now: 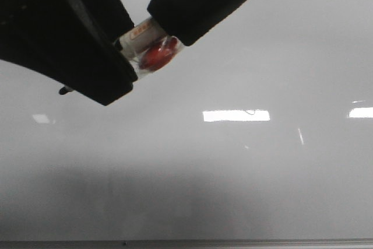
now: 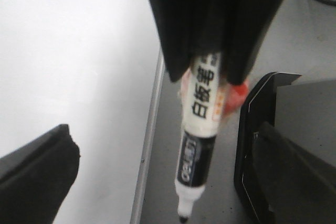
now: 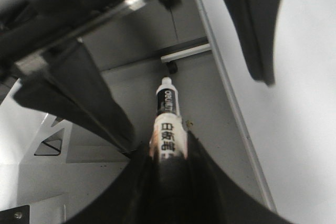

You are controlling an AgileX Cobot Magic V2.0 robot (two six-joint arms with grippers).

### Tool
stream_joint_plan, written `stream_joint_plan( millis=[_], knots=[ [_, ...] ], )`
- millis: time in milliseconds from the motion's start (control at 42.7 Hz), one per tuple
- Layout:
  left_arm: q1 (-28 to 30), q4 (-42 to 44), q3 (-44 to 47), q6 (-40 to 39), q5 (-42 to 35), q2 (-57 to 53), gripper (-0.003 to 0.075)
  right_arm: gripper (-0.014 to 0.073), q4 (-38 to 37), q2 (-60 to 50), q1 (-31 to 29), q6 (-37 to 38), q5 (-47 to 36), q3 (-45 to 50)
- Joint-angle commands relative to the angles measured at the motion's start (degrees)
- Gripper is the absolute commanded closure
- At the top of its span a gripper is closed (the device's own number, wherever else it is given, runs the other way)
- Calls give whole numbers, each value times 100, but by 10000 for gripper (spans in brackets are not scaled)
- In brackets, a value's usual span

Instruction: Write number 9 on whiteboard

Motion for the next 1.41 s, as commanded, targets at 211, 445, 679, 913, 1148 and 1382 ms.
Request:
stream_joint_plan(
  millis=[211, 445, 679, 913, 1148, 1382],
  knots=[
    [1124, -171, 252, -671, -96, -1225, 338, 663, 461, -586, -1110, -56, -374, 370],
    [1956, -513, 1631, -819, -436, -2575, 739, 664, 865, -502, -1284, -56, -1095, 400],
    [2536, -742, 2826, -1728, -1263, -4528, 739, 664, 882, -502, -1284, -56, -1814, 400],
    [2552, -924, 3288, -1809, -1892, -5715, 739, 664, 934, 140, -1279, -56, -2040, -62],
    [2552, -924, 3288, -1809, -1880, -5730, 739, 664, 1147, 911, -1279, -56, -2715, -513],
    [2552, -924, 3288, -1809, -1880, -5730, 739, 664, 1236, 1656, -1076, -56, -2594, -1176]
  ],
)
